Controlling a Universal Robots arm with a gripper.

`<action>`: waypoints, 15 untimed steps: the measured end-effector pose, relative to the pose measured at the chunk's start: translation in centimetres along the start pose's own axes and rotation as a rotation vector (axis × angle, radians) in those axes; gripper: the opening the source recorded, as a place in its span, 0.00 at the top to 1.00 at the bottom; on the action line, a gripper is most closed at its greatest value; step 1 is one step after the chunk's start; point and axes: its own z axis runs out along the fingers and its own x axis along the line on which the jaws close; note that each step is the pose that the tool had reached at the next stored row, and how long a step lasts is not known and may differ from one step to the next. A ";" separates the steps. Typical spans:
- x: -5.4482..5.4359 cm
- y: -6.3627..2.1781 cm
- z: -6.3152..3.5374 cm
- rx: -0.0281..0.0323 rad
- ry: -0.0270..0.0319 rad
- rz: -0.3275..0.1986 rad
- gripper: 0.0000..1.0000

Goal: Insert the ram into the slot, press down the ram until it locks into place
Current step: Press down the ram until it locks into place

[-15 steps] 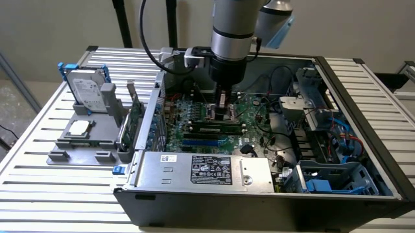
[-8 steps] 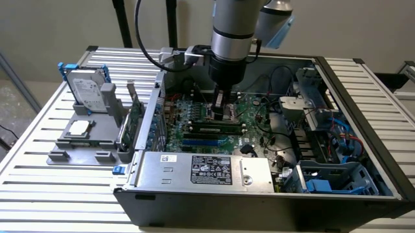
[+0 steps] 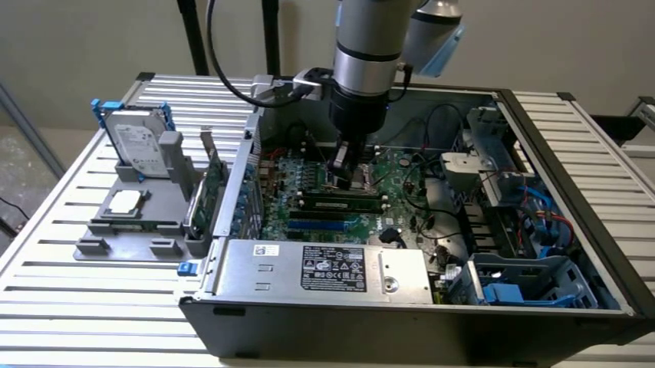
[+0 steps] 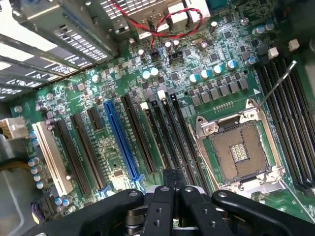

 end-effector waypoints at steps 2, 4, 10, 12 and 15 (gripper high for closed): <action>0.0 0.00 0.00 -0.0022 -0.0005 0.032 0.89; 0.0 0.00 0.00 -0.0044 -0.0011 0.064 0.89; 0.0 0.00 0.00 -0.0101 -0.0020 0.153 0.89; 0.0 0.00 0.00 -0.0117 -0.0019 0.180 0.89; 0.0 0.00 -0.01 -0.0138 -0.0014 0.221 0.89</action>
